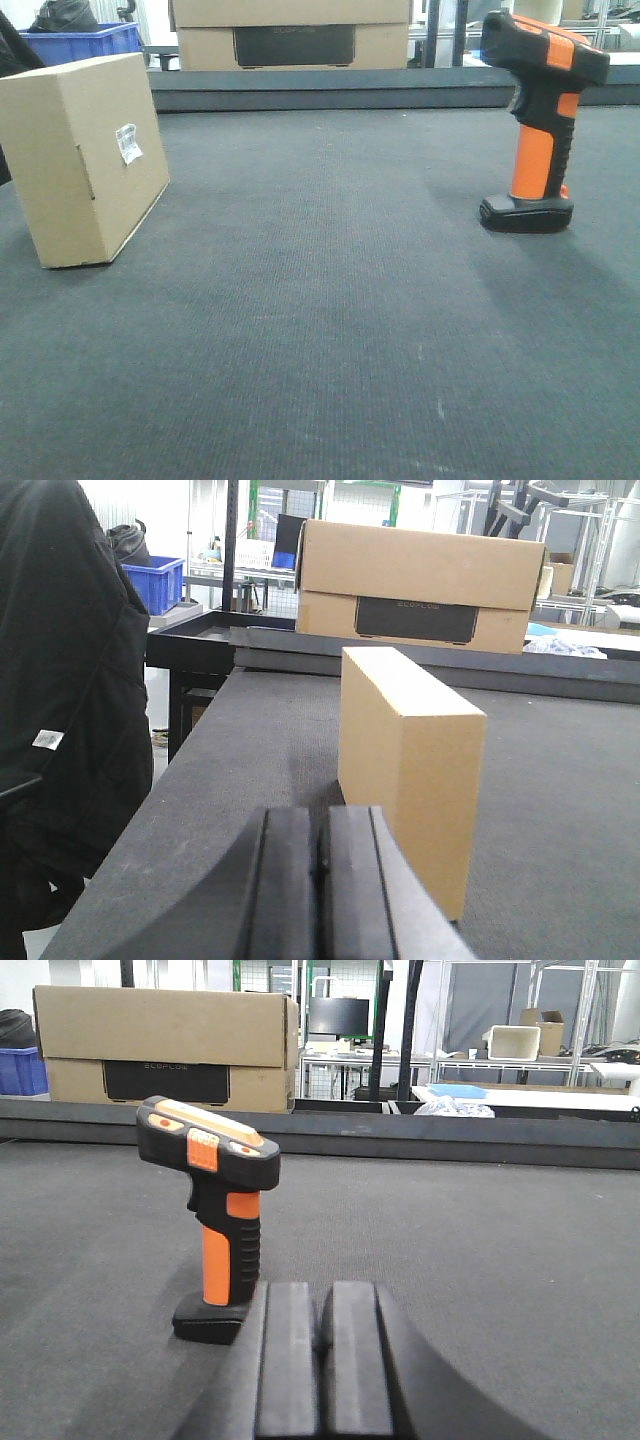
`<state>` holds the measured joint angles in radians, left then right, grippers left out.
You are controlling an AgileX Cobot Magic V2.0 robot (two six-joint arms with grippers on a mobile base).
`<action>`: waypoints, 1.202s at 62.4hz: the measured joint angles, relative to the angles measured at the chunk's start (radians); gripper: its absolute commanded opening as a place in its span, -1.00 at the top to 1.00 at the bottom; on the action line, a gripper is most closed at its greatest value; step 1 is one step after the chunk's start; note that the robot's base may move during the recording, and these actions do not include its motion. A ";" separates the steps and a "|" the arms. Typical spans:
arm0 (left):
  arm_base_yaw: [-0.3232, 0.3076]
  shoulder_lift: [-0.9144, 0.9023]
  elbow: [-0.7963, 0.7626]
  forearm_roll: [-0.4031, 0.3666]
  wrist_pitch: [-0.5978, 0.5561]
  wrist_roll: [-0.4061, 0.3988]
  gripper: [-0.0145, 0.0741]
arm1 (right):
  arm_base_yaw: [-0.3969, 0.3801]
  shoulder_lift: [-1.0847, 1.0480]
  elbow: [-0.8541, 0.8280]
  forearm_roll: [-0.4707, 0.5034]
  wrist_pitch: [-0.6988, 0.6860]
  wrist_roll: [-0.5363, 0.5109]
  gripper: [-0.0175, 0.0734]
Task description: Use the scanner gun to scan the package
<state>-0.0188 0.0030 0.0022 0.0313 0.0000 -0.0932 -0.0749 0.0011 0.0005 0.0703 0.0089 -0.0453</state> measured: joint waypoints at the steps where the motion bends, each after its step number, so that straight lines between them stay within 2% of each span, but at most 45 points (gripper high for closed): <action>1: 0.000 0.000 0.000 0.000 0.000 0.000 0.92 | 0.000 0.000 0.000 0.000 0.000 0.000 0.99; 40: 0.000 0.000 0.000 0.000 0.000 0.000 0.92 | 0.000 0.000 0.000 0.000 0.000 0.000 0.99; 55: 0.000 0.000 -0.004 0.029 -0.015 0.007 0.92 | 0.000 0.000 0.000 0.000 0.000 0.000 0.99; 64: 0.000 0.005 -0.121 0.029 0.113 0.010 0.92 | 0.000 0.000 0.000 0.000 0.000 0.000 0.99; 75: 0.000 0.148 -0.401 0.020 0.374 0.010 0.92 | 0.000 0.000 0.000 0.000 0.000 0.000 0.99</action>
<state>-0.0188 0.1508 -0.3984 0.0514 0.3737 -0.0828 -0.0749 0.0011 0.0005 0.0703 0.0089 -0.0453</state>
